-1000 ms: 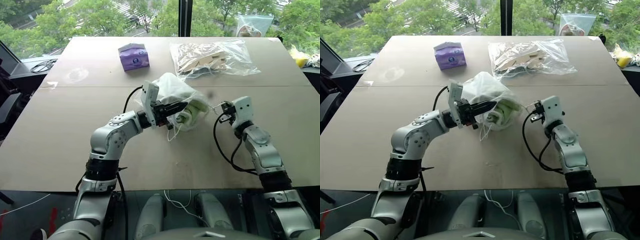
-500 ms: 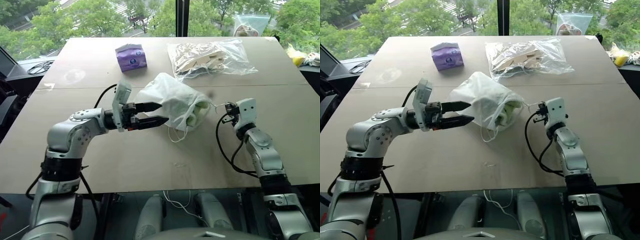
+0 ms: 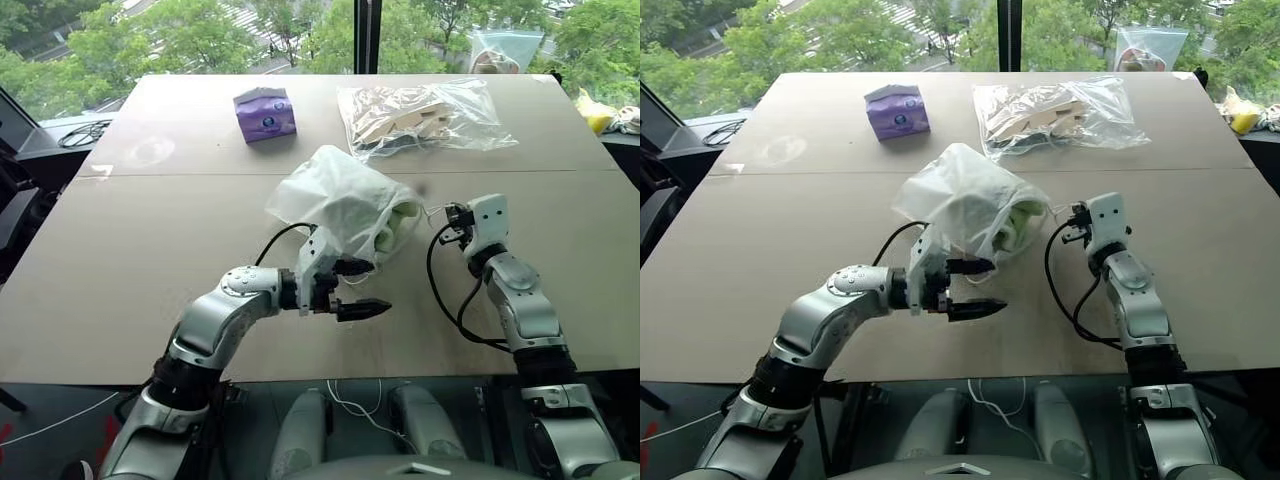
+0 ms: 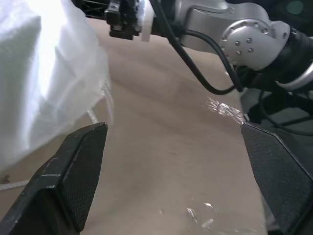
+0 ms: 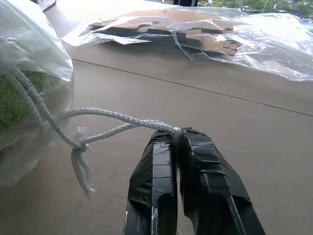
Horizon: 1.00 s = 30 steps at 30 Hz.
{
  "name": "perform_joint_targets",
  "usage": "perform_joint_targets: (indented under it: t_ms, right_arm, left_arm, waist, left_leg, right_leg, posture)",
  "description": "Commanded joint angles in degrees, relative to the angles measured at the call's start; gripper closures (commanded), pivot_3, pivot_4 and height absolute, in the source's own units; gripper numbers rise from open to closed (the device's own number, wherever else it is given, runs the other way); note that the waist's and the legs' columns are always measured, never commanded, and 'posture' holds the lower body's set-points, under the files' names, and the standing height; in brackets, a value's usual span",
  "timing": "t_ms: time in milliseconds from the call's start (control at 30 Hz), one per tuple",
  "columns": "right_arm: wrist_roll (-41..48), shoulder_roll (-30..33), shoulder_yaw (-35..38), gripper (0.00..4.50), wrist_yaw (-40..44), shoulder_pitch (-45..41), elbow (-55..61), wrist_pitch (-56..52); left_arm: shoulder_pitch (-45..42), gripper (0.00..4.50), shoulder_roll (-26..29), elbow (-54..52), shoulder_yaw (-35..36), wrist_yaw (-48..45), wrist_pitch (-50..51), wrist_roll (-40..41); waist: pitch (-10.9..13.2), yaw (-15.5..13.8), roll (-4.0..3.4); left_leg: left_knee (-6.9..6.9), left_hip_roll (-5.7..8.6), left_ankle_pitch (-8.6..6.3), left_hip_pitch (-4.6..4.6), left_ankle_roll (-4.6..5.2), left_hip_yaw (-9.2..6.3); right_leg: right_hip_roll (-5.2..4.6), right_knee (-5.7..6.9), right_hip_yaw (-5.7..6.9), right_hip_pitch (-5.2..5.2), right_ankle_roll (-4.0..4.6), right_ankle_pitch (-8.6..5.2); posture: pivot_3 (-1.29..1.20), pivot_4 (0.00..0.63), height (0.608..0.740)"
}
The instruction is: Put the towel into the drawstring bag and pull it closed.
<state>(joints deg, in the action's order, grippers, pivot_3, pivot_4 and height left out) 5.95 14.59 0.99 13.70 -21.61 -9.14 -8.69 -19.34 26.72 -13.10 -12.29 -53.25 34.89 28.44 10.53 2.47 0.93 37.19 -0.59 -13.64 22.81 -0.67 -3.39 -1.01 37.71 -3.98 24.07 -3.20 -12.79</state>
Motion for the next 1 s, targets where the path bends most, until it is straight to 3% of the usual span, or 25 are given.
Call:
perform_joint_targets:
  t_ms: [33,400,800,900,1000]
  right_arm:
    - [0.35,0.12,0.97,4.50,0.29,-0.38,3.05,-0.13]
    - [0.40,-0.06,1.14,4.50,0.19,0.55,4.24,-0.87]
    - [0.52,0.01,1.54,4.50,0.07,0.63,4.54,-1.00]
    - [0.47,-0.13,1.55,4.50,-0.12,0.93,4.82,-1.05]
    - [0.49,-0.26,1.64,4.50,-0.33,1.09,5.10,-1.14]
  left_arm:
    - [0.73,0.02,-0.96,-0.07,-1.15,1.93,-4.09,-3.49]
    - [2.39,0.02,-1.26,0.86,1.41,3.95,-4.66,-4.39]
    - [0.05,0.02,-5.19,8.01,-1.72,4.97,-6.15,-8.93]
    - [-0.32,0.80,-6.22,9.15,-2.10,5.55,-6.50,-9.90]
    - [-0.14,2.17,-7.07,9.41,-1.58,6.32,-6.57,-10.09]
  waist:
    - [0.00,0.05,0.00]
    - [0.00,0.05,0.00]
    - [0.00,-0.02,0.00]
    - [-0.01,0.00,-0.01]
    - [-0.01,0.01,-0.01]
  left_leg:
    - [0.00,0.00,0.00,0.01,0.00,0.00]
    - [0.01,0.00,0.00,0.00,0.00,0.00]
    - [0.00,0.01,0.00,0.01,0.00,0.00]
    - [0.01,0.02,0.00,0.00,0.00,0.00]
    - [0.01,0.01,0.00,0.01,0.00,0.00]
  right_leg:
    - [0.00,0.00,0.00,0.00,0.00,0.00]
    - [0.00,0.00,-0.01,0.00,-0.05,-0.03]
    - [0.00,0.00,0.00,0.00,0.00,0.00]
    - [0.00,0.01,0.00,-0.01,-0.01,0.00]
    - [-0.01,0.00,0.00,-0.01,0.00,0.01]
  posture:
    - [0.00,0.150,0.740]
    - [0.00,0.150,0.740]
    - [0.00,0.150,0.740]
    - [0.00,0.150,0.740]
    - [0.00,0.150,0.740]
